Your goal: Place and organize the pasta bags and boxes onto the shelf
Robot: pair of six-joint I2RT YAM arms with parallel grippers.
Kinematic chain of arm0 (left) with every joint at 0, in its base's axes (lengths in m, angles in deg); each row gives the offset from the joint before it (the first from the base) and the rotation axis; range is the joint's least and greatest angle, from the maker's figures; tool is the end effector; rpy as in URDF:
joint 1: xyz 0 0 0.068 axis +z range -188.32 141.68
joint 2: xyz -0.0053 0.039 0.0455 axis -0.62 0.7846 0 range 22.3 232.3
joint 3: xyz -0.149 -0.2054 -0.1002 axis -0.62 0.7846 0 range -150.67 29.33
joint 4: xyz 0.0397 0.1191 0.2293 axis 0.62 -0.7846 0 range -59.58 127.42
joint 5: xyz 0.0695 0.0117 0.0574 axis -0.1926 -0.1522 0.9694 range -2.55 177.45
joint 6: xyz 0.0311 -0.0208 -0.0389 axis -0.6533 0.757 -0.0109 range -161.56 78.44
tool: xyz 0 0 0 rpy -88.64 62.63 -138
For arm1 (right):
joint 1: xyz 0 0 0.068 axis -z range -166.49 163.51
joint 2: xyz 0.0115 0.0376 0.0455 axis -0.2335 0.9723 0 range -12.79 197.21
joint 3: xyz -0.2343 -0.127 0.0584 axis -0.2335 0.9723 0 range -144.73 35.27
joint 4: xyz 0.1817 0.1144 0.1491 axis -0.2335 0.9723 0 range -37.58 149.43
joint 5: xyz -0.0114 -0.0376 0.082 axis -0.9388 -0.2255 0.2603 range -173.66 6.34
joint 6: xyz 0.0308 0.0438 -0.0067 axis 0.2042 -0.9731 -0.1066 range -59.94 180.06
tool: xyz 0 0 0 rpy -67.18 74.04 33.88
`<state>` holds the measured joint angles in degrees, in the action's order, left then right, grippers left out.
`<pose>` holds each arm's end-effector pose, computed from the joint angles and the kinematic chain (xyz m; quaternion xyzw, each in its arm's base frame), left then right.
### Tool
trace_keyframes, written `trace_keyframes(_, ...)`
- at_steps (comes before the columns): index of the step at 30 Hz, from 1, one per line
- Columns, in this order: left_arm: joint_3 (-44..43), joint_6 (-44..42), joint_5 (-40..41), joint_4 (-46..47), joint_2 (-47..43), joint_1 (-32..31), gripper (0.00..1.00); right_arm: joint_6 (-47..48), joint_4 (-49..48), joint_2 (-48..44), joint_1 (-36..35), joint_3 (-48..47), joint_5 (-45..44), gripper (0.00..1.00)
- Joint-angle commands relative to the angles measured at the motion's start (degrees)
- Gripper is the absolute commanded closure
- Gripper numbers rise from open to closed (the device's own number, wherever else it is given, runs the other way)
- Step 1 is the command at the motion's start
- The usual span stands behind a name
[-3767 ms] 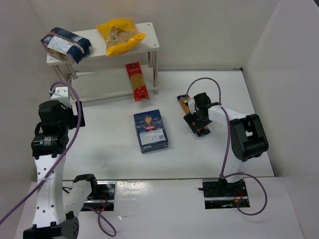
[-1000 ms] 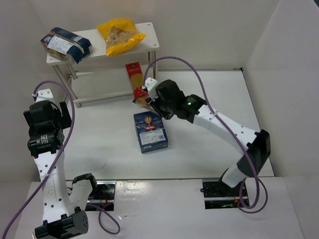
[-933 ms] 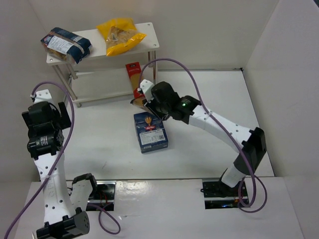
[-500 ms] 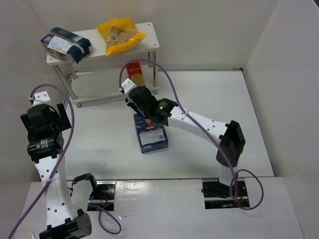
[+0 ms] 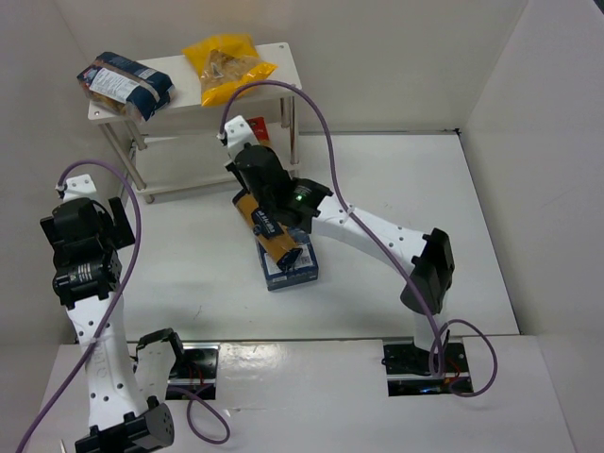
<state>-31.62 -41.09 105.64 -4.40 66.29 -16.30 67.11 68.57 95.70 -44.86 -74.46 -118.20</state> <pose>0.1299 0.0646 0.3803 -0.2457 0.7996 0.2302 0.4973 0.2517 0.3700 0.4026 -0.2569 0.7348 0.0399 0.6265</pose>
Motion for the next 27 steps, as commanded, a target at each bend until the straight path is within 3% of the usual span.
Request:
trace_keyframes(1,0.4,1.4,-0.6,2.4,-1.1,0.4,0.00,-0.6,-0.7,-2.4,-0.9,5.3,4.1,1.00)
trace_keyframes(3,0.4,1.4,-1.1,2.4,-1.1,0.4,0.00,1.3,-0.1,-5.6,-1.6,12.1,5.5,0.96)
trace_keyframes(4,0.4,1.4,-1.1,2.4,-1.1,0.4,0.00,2.5,-0.1,-6.8,-2.4,14.7,8.6,0.79)
trace_keyframes(5,0.4,1.4,-1.1,2.4,-1.1,0.4,0.00,3.1,-0.1,-8.0,-2.4,17.2,8.6,0.53)
trace_keyframes(7,0.4,0.9,-2.4,2.4,-1.1,0.4,0.00,3.8,1.1,-10.7,-3.1,23.4,10.8,0.24)
trace_keyframes(10,0.4,0.8,-2.4,2.4,-1.1,0.4,0.00,4.5,1.6,-13.8,-3.1,30.9,10.8,0.12)
trace_keyframes(15,0.9,0.8,-2.9,2.4,-1.6,0.4,0.00,5.1,-1.7,-17.4,-1.2,41.7,11.3,0.08)
trace_keyframes(20,0.9,0.8,-2.9,2.4,-1.6,0.4,0.00,3.7,-4.6,-17.4,3.1,43.7,13.8,0.06)
trace_keyframes(23,0.9,0.8,-2.9,2.4,-1.6,0.4,0.00,2.3,-3.8,-17.4,4.9,42.6,18.9,0.06)
trace_keyframes(27,0.9,0.8,-2.9,2.4,-1.6,0.4,0.00,1.7,-1.7,-18.8,7.1,41.5,32.6,0.05)
